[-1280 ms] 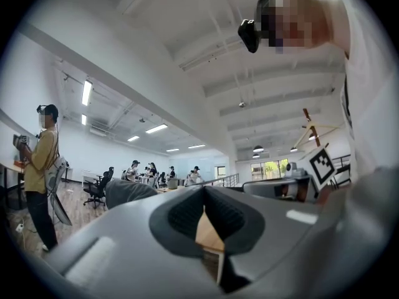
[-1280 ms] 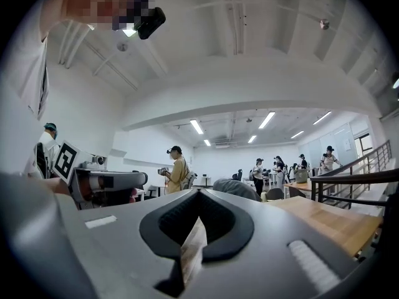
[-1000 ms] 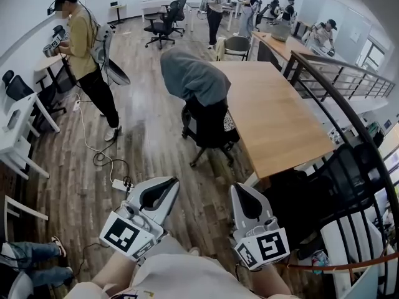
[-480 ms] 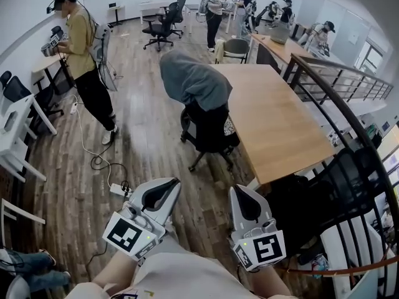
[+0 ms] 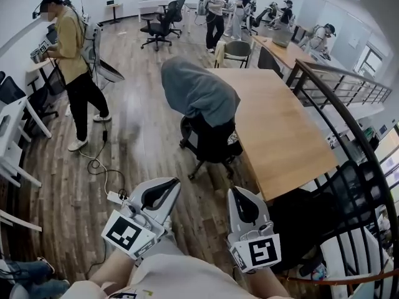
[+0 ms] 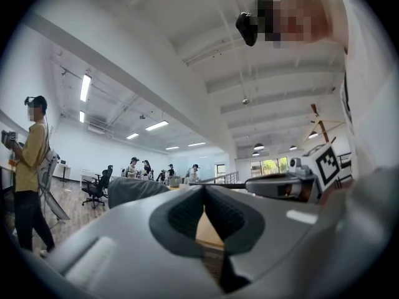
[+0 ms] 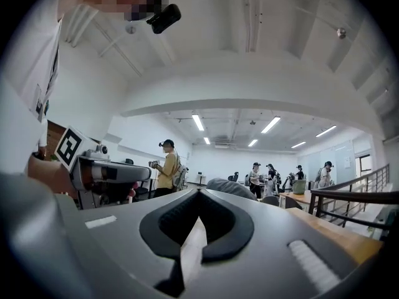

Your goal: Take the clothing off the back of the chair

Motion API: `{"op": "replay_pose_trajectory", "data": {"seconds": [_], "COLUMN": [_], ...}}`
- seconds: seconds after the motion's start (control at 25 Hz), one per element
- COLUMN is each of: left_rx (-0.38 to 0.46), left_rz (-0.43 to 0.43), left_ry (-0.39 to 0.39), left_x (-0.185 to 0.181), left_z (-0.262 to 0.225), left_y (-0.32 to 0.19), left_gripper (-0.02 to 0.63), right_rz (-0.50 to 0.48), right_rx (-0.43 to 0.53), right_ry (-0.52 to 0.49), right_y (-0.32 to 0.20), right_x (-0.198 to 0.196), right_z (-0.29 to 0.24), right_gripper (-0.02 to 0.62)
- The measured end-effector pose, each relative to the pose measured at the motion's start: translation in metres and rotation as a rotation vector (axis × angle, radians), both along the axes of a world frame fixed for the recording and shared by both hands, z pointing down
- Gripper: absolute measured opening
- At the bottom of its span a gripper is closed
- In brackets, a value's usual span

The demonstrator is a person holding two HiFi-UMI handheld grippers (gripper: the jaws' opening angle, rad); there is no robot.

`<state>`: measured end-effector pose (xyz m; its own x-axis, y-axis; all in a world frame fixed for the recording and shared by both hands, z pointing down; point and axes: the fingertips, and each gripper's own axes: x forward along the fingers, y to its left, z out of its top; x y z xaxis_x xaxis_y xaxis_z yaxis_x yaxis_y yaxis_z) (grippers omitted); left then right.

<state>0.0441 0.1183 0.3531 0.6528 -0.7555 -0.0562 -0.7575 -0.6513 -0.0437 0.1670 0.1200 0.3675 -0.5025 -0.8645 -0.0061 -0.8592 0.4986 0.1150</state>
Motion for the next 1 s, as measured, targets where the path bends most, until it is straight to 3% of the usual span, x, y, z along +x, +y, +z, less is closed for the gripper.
{"op": "replay_pose_trajectory", "data": {"seconds": [0.68,1.0], "left_rx": [-0.006,-0.009], "left_rz": [0.054,0.073], "left_ry": [-0.014,-0.015], "left_x": [-0.080,-0.123], "left_z": [-0.022,-0.024], "left_y": [-0.206,-0.278], "left_gripper": [0.002,0.002], "right_rz": [0.054,0.088], "right_rx": [-0.018,-0.015], "right_ry": [-0.001,-0.007], "right_y": [-0.201,-0.270], "right_x": [-0.081,-0.117], "right_z": [-0.021,-0.030], "right_gripper": [0.000,0.000]}}
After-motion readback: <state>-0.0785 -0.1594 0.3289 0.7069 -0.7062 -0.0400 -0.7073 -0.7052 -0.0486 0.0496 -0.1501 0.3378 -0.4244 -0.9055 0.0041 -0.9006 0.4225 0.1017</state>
